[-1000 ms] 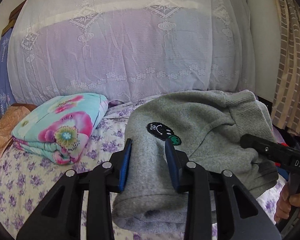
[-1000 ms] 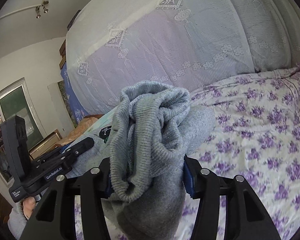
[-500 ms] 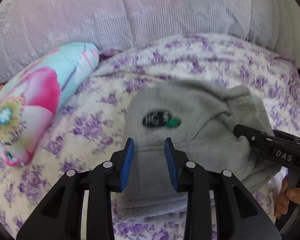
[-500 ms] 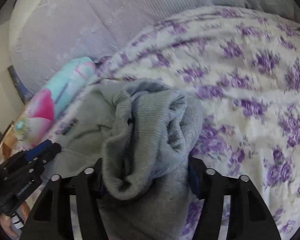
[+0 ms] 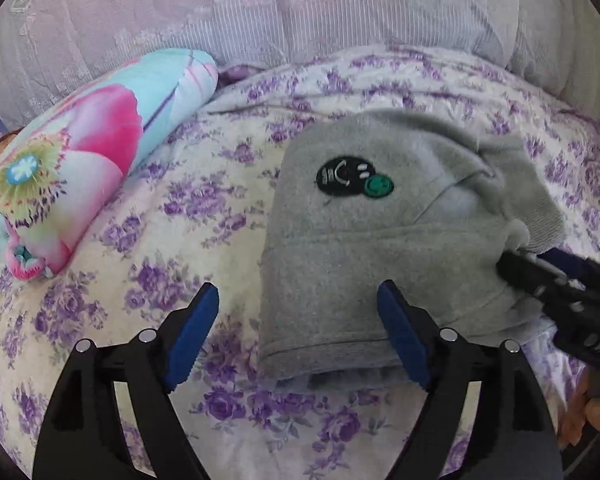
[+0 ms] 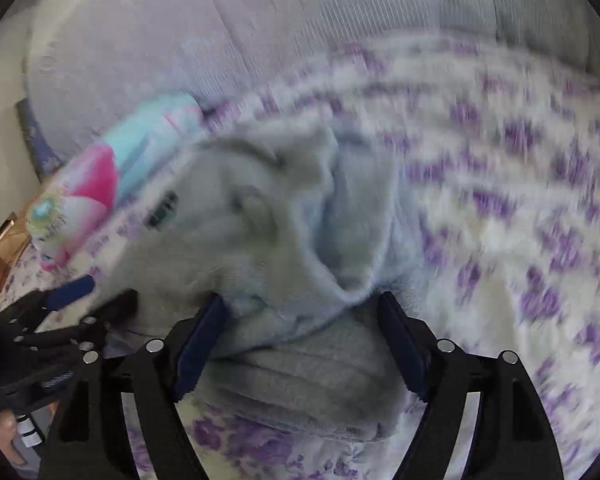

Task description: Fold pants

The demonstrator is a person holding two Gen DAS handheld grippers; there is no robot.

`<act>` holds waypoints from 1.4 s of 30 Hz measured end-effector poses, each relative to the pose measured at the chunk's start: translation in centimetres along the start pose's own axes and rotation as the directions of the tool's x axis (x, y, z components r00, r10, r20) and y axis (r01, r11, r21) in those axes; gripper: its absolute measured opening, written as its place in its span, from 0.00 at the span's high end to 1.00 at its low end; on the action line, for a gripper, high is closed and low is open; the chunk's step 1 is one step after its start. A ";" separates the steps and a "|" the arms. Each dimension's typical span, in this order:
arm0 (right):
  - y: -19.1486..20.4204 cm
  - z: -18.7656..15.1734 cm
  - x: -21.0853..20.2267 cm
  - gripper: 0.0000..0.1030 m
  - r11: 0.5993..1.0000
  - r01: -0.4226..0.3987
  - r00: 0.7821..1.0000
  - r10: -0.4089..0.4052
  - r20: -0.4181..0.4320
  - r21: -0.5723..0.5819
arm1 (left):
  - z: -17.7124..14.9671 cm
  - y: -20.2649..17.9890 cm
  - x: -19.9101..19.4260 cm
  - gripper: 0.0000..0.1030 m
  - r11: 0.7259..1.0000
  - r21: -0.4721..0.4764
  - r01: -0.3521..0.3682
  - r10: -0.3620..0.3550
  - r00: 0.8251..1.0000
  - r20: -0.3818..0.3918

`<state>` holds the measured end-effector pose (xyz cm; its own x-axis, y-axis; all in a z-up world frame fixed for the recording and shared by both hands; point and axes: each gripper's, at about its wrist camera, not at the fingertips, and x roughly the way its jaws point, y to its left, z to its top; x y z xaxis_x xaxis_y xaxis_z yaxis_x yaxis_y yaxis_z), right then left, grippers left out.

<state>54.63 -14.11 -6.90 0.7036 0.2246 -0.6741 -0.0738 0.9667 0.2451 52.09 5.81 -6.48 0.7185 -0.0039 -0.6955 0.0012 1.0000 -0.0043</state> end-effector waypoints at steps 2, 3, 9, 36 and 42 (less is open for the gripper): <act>-0.7 0.3 -2.8 0.26 0.998 -0.016 0.996 0.010 0.088 0.062 | -0.3 0.3 -1.2 0.23 1.000 -0.020 0.012 -0.012 1.000 0.008; -0.6 -0.1 -4.9 0.26 0.996 -0.040 0.989 0.027 0.147 0.085 | -0.3 0.4 -2.4 0.23 1.000 -0.023 0.013 -0.013 1.000 0.022; 1.7 -4.3 -13.4 0.04 0.999 -0.022 0.966 0.014 0.258 0.028 | -2.6 0.0 -11.1 0.14 1.000 -0.004 -0.005 0.006 0.987 0.159; 4.2 -12.8 -21.1 0.04 0.998 0.046 0.948 -0.034 0.318 -0.030 | -10.1 -0.5 -18.4 0.05 0.999 0.017 0.037 -0.039 0.982 0.187; 4.5 -12.9 -21.1 0.04 0.998 0.049 0.947 -0.035 0.318 -0.037 | -10.4 -1.1 -18.8 0.05 0.998 0.060 0.015 -0.028 0.973 0.231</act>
<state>30.37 -12.91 -0.58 0.8940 0.1398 -0.4256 -0.0648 0.9804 0.1859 31.36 4.78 -0.82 0.8595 -0.0316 -0.5101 0.0536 0.9982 0.0285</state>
